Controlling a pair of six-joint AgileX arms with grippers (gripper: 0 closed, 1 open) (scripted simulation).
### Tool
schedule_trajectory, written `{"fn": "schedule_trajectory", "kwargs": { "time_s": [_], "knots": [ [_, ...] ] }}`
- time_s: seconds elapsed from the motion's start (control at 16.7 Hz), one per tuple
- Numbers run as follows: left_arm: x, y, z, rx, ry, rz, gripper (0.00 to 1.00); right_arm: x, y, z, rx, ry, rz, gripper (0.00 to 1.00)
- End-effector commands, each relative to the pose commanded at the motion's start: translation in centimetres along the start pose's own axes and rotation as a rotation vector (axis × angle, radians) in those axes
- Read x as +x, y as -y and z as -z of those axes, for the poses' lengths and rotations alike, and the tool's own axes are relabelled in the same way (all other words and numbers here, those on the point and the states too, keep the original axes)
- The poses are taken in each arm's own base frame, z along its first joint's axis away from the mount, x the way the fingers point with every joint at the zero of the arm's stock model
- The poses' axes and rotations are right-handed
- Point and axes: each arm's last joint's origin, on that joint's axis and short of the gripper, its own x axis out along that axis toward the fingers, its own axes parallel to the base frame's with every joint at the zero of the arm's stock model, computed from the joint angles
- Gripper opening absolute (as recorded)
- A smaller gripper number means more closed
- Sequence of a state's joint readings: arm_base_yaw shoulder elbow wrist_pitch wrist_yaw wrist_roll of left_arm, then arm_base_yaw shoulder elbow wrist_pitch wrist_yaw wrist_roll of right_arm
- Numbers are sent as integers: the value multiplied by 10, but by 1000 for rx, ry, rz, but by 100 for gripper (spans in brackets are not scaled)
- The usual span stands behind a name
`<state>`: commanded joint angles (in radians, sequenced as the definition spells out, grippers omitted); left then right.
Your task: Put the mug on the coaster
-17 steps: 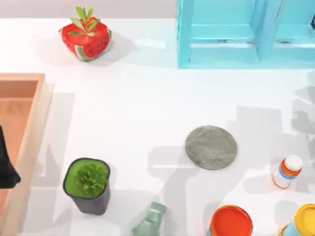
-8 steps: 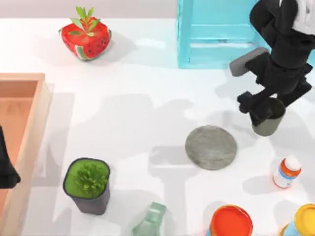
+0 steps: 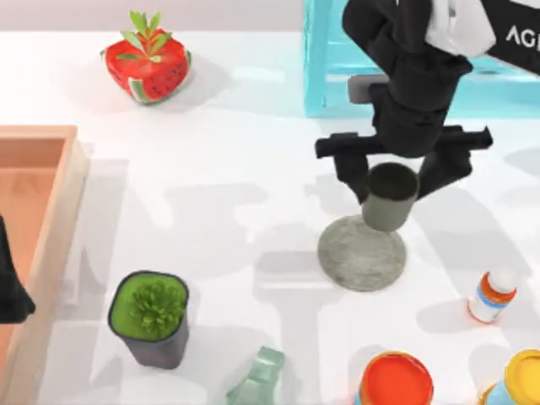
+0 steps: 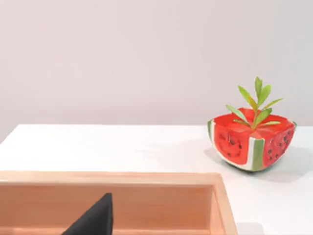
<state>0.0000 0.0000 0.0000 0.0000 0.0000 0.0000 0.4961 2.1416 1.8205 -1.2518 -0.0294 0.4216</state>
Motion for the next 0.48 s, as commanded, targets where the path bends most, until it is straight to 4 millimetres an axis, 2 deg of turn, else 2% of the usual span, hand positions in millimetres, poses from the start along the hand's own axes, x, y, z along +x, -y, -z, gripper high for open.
{"fn": "schedule_trajectory", "kwargs": {
  "time_s": [0.18, 0.48],
  "knots": [
    [0, 0, 0, 0, 0, 0, 100, -6, -7, 2, 82, 8, -11, 0],
    [0, 0, 0, 0, 0, 0, 100, -7, -7, 2, 93, 9, -12, 0]
  ]
}}
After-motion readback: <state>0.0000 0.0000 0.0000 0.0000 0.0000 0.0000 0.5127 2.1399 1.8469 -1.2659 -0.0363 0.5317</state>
